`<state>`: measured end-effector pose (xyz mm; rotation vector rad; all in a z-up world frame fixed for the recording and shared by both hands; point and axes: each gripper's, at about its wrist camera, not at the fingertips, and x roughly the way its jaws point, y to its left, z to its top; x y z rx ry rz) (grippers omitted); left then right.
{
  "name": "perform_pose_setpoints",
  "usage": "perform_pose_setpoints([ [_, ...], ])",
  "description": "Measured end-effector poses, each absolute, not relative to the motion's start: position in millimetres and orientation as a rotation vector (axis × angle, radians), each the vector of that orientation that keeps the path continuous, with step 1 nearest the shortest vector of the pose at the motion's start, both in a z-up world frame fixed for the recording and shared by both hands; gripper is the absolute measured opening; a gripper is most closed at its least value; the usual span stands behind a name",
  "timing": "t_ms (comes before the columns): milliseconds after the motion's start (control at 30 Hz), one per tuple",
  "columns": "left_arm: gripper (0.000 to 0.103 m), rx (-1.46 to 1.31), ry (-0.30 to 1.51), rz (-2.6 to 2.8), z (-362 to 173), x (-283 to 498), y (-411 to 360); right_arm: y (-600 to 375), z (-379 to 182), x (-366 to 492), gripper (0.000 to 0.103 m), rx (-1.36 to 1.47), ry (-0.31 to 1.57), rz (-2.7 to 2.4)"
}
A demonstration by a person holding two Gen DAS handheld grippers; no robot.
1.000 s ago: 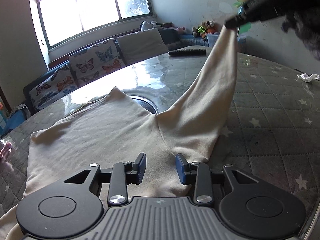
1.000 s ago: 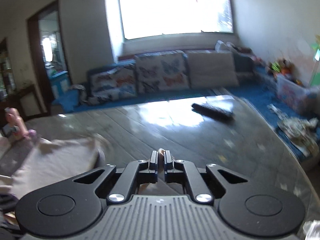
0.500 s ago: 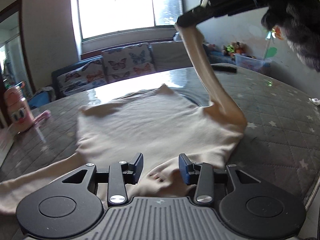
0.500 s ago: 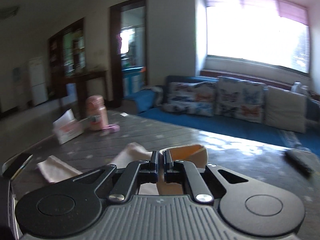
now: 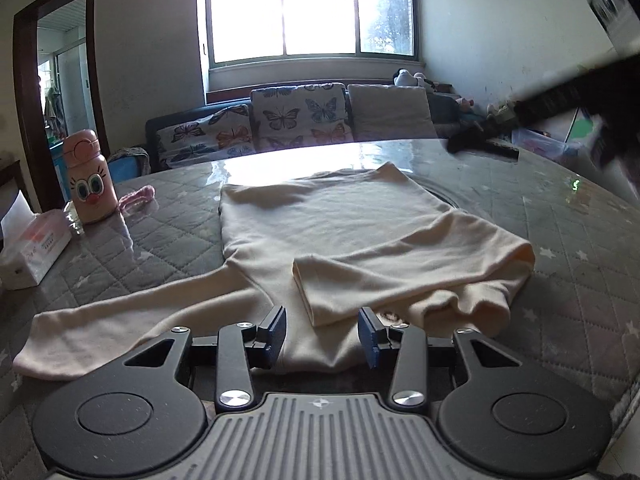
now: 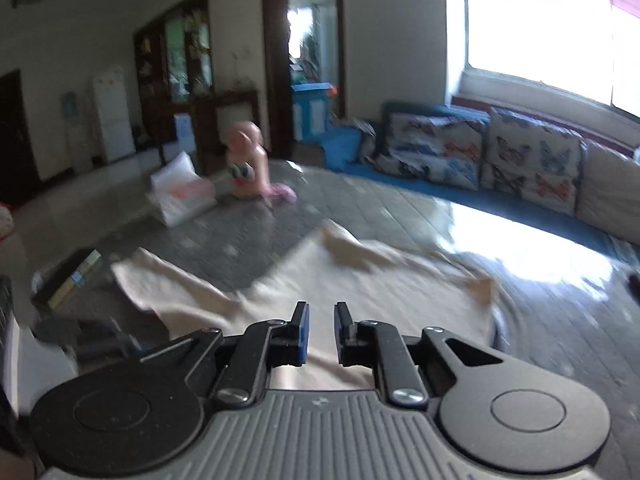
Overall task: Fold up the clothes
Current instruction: 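Grasp the sleeve with the right gripper and fold it across the body, then release the folded sleeve and move the left gripper toward the other sleeve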
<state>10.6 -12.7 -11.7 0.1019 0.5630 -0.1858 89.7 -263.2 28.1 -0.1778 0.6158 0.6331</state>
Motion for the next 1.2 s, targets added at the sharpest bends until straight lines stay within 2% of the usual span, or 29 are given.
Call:
perform_pose_setpoints([
  [300,0.038,0.056,0.627,-0.171,-18.3,54.5,-16.5,-313.1,-31.6,95.4,0.015,-0.142,0.775,0.553],
  [433,0.026,0.067,0.665,-0.166,-27.2,62.5,-18.8,-323.2,-51.1,97.2,0.016,-0.103,0.812,0.554],
  [533,0.009,0.073,0.670,-0.164,-29.5,62.9,-19.2,-326.9,-52.9,97.9,0.016,-0.093,0.820,0.564],
  [600,0.007,0.075,0.662,-0.164,-26.8,62.4,-20.1,-325.7,-44.8,100.7,0.016,-0.097,0.797,0.572],
  [733,0.006,0.090,0.626,-0.145,-17.6,61.1,-21.7,-323.9,-34.4,115.0,0.017,-0.091,0.748,0.555],
  [900,0.006,0.091,0.640,-0.135,-17.4,58.9,-17.0,-312.2,-48.8,139.1,0.017,-0.084,0.767,0.545],
  [1033,0.011,0.075,0.672,-0.133,-25.5,52.7,-8.3,-303.9,-56.6,142.0,0.017,-0.115,0.780,0.530],
  [1133,0.012,0.055,0.656,-0.118,-21.0,43.9,1.1,-296.1,-48.1,136.1,0.027,-0.137,0.758,0.542],
  [1200,0.014,0.035,0.651,-0.095,-17.4,37.8,10.7,-285.6,-44.6,132.4,0.028,-0.147,0.754,0.575],
])
